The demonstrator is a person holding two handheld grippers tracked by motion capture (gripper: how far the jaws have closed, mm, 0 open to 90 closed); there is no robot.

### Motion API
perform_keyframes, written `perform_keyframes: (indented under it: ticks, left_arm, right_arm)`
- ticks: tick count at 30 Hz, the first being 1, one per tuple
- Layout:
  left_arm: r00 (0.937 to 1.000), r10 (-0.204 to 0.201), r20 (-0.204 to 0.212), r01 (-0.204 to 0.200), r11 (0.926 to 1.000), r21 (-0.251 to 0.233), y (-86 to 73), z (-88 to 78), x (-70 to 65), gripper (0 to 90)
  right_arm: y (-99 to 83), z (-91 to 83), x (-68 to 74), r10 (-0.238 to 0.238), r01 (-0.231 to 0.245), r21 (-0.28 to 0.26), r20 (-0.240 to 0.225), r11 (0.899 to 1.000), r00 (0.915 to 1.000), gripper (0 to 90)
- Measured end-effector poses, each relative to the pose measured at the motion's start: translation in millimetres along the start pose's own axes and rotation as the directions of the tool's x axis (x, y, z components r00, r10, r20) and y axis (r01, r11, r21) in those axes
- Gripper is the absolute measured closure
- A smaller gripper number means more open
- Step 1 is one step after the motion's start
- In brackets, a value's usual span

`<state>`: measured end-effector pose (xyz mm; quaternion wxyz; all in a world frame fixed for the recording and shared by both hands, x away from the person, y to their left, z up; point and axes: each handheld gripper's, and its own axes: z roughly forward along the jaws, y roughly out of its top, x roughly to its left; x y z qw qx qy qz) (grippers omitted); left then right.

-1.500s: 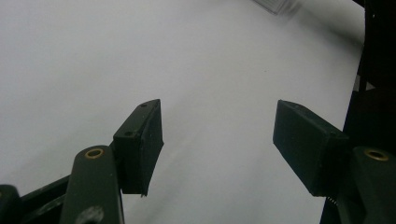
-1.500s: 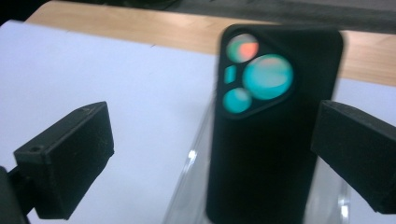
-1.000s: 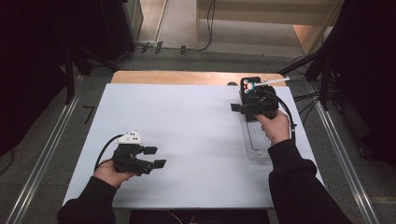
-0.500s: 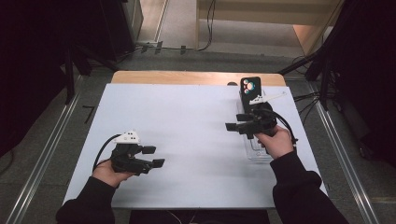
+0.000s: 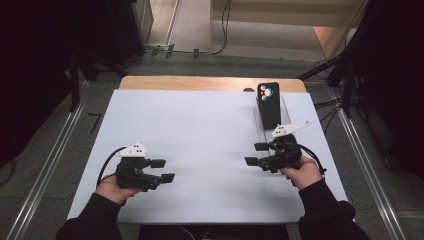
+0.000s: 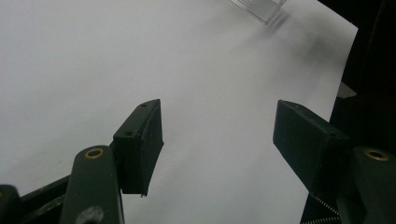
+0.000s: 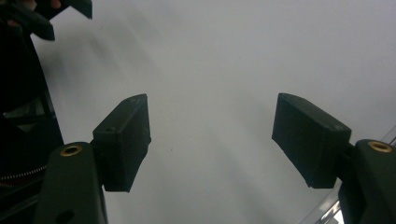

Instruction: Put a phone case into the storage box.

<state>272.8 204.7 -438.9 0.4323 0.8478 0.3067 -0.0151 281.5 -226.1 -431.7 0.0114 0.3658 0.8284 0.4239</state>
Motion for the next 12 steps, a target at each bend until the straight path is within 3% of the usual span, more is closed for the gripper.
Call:
perform_keyframes:
  ticks: [5,12]
  left_arm:
    - [1.0000,-0.007,0.000,0.007,1.0000,-0.006,-4.3,-3.4,-3.1,33.6]
    - [1.0000,-0.006,-0.001,0.006,1.0000,-0.007,-5.0,-3.6,-4.5,33.5]
  right_arm:
    - [-15.6,-3.2,3.6,0.005,-0.004,0.003,-0.032,1.000,0.9995,24.8]
    - [-31.4,-2.2,4.5,0.011,-0.010,0.035,-0.036,0.999,0.9993,24.7]
